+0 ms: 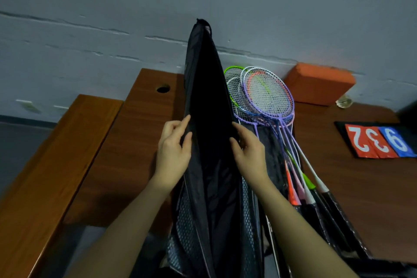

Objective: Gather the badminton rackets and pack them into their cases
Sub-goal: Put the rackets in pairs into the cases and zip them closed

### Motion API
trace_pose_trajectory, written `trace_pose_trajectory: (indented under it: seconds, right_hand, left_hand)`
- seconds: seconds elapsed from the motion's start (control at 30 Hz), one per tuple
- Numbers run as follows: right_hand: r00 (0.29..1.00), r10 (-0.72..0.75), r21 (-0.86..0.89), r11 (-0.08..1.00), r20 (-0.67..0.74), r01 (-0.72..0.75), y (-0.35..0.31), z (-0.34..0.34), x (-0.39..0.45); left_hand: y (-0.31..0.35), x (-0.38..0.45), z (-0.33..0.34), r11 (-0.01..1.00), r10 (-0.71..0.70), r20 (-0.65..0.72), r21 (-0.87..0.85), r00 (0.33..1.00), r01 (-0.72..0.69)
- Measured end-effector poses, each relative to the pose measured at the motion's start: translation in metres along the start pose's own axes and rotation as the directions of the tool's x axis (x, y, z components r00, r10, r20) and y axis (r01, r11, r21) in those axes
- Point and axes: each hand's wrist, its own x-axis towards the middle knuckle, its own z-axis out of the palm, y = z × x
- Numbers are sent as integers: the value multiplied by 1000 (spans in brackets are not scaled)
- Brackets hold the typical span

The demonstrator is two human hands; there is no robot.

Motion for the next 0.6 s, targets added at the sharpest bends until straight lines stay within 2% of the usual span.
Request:
trace_pose_trajectory:
  seconds: [0.1,0.23,0.37,0.5,0.6]
  right_hand:
    - [999,40,-8,999,33,-40,23,-9,1]
    - [983,137,84,986,123,-148,59,-30,-2]
    - [987,144,107,983,68,-151,97,-71,-8]
    - [978,208,-22,978,-37,-208,143,-111,-11]
    - [964,264,-264,929,-14,-259,169,-126,-11]
  left_hand:
    - [12,1,25,999,-32,28,2,999,32]
    - [30,-4,63,999,-47,20,27,999,47]
    - [37,-13,91,994,-92,14,65,996,91]
    - [48,-21,120,991,-110,19,74,994,108]
    - [55,-23,133,985,-165,0,53,986,165]
